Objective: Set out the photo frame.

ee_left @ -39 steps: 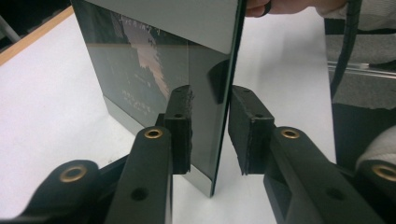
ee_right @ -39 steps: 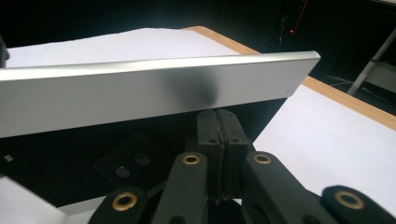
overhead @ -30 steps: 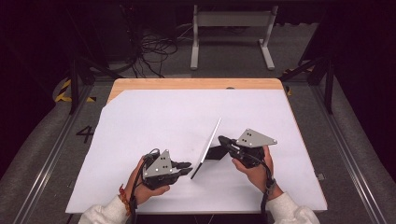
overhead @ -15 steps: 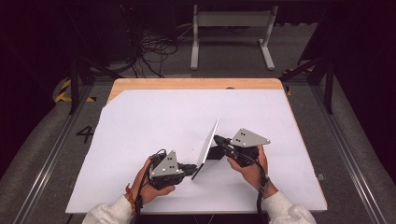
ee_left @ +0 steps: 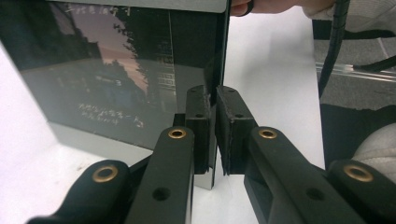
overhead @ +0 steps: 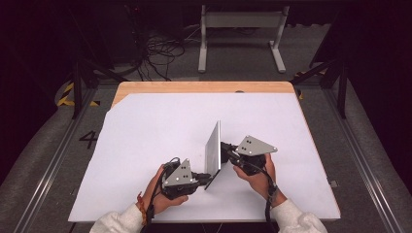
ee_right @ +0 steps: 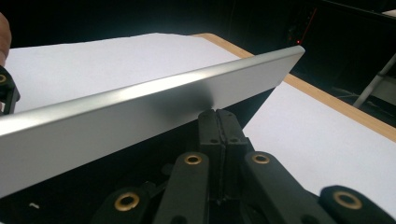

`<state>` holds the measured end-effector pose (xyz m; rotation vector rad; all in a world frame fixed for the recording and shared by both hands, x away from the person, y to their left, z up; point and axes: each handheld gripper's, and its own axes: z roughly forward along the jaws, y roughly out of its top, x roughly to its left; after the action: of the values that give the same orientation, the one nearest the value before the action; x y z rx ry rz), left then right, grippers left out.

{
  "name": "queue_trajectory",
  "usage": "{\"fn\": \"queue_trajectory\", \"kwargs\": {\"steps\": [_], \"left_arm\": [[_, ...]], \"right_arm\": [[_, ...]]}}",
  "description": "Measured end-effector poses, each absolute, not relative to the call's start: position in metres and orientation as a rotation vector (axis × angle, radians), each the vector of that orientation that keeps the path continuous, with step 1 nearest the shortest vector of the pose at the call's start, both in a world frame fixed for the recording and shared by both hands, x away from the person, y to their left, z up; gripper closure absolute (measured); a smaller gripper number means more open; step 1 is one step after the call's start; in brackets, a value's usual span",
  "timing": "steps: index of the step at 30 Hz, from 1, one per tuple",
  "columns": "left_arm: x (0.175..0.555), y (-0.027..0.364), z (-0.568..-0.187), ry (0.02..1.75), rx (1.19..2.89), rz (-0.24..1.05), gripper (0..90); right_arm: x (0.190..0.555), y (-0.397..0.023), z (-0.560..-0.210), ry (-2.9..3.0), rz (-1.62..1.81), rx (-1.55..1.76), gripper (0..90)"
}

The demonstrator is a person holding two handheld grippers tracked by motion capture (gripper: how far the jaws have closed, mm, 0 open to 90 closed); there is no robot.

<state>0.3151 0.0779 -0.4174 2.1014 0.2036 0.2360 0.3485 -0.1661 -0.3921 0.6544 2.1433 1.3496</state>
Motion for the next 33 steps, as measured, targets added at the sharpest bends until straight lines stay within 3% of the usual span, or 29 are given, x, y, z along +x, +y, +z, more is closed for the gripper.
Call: {"fn": "queue_trajectory", "kwargs": {"steps": [19,33], "left_arm": [[0.322,0.071,-0.422,0.212,2.12,0.243,79.3],[0.359,0.104,-0.423,0.339,2.108,0.317,75.0]], "right_arm": [[0.342,-0.164,-0.393,2.187,1.342,0.614,88.6],[0.311,-0.191,-0.398,2.245,1.311,0.68,77.8]]}}
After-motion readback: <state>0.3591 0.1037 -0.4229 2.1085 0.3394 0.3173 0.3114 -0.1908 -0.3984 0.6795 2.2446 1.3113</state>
